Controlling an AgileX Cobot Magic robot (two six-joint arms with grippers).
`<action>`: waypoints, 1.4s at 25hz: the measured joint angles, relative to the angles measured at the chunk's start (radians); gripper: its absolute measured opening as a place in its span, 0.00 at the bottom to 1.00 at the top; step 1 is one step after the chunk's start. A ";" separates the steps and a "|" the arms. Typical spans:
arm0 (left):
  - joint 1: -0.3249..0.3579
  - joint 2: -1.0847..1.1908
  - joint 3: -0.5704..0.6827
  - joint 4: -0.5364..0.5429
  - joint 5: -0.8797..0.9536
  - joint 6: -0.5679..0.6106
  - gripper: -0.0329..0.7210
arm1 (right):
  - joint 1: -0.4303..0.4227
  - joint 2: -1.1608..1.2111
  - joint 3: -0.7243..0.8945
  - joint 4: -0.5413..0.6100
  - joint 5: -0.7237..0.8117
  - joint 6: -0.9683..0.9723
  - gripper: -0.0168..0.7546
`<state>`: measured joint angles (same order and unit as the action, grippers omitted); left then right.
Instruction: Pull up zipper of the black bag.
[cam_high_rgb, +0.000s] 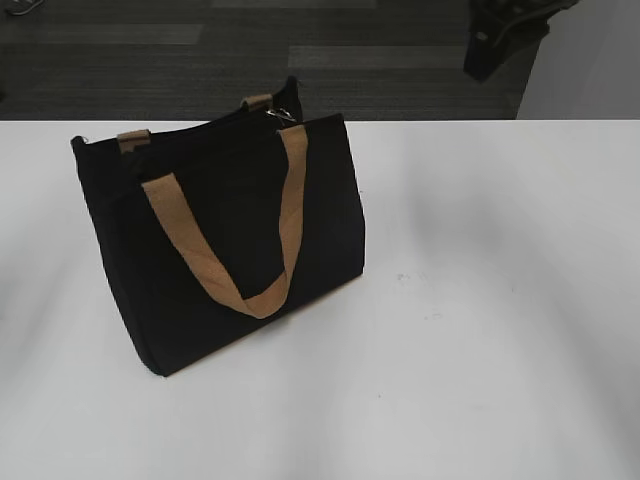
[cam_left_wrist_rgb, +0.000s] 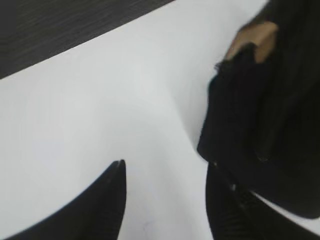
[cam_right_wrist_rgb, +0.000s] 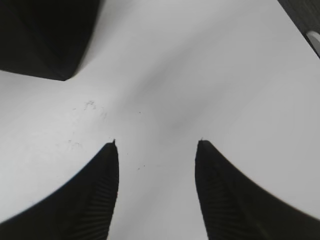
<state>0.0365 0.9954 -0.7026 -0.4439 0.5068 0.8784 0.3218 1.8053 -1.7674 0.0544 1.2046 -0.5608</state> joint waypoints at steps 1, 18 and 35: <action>0.000 0.011 -0.019 0.044 0.000 -0.097 0.56 | 0.000 -0.010 0.000 -0.025 0.003 0.048 0.53; -0.204 -0.045 -0.187 0.428 0.273 -0.542 0.56 | -0.095 -0.366 0.175 -0.081 0.003 0.370 0.53; -0.205 -0.529 0.060 0.349 0.558 -0.681 0.58 | -0.095 -1.078 0.984 -0.014 -0.192 0.414 0.56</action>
<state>-0.1682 0.4662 -0.6423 -0.0946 1.0652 0.1974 0.2265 0.7272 -0.7838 0.0403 1.0127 -0.1466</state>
